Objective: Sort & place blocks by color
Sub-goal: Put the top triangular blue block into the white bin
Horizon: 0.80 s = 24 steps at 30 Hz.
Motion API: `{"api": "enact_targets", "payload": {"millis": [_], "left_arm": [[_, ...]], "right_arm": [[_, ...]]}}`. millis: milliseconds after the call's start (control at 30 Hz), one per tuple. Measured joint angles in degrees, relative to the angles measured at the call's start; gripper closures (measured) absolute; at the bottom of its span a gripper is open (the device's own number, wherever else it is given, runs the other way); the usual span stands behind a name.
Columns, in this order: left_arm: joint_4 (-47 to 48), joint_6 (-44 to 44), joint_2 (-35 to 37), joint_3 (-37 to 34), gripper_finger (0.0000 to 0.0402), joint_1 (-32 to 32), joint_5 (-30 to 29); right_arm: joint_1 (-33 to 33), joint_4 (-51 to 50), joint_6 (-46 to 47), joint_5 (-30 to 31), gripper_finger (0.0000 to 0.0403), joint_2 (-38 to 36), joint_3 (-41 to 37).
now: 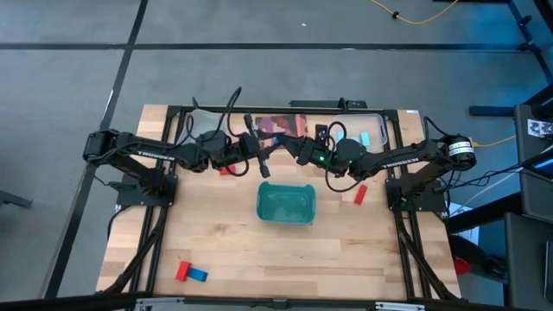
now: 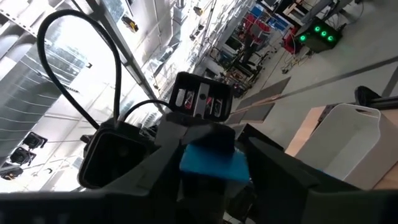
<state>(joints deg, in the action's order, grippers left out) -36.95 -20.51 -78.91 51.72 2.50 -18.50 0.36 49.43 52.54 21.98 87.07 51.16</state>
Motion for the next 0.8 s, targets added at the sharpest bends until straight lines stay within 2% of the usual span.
{"api": "enact_targets", "payload": {"millis": [233, 333, 667, 800], "left_arm": [[-0.04, -0.54, 0.0, 0.0, 0.0327, 0.0, -0.08], [-0.04, -0.66, 0.0, 0.0, 0.0327, 0.0, -0.15], [-0.02, -0.86, -0.02, 0.0, 0.0327, 0.01, -0.28], [-0.02, -0.86, -0.02, 0.0, 0.0327, 0.02, -0.39]], "right_arm": [[-0.02, 0.06, 0.85, 0.11, 0.0211, 0.0, 0.0], [-0.04, 0.01, 1.0, -2.26, 0.0203, 0.0, 0.0], [-0.42, -0.74, 0.4, -2.62, 0.01, 0.0, 0.0], [-1.4, -1.29, 1.91, -3.34, 0.0087, 0.0, 0.0]]}}
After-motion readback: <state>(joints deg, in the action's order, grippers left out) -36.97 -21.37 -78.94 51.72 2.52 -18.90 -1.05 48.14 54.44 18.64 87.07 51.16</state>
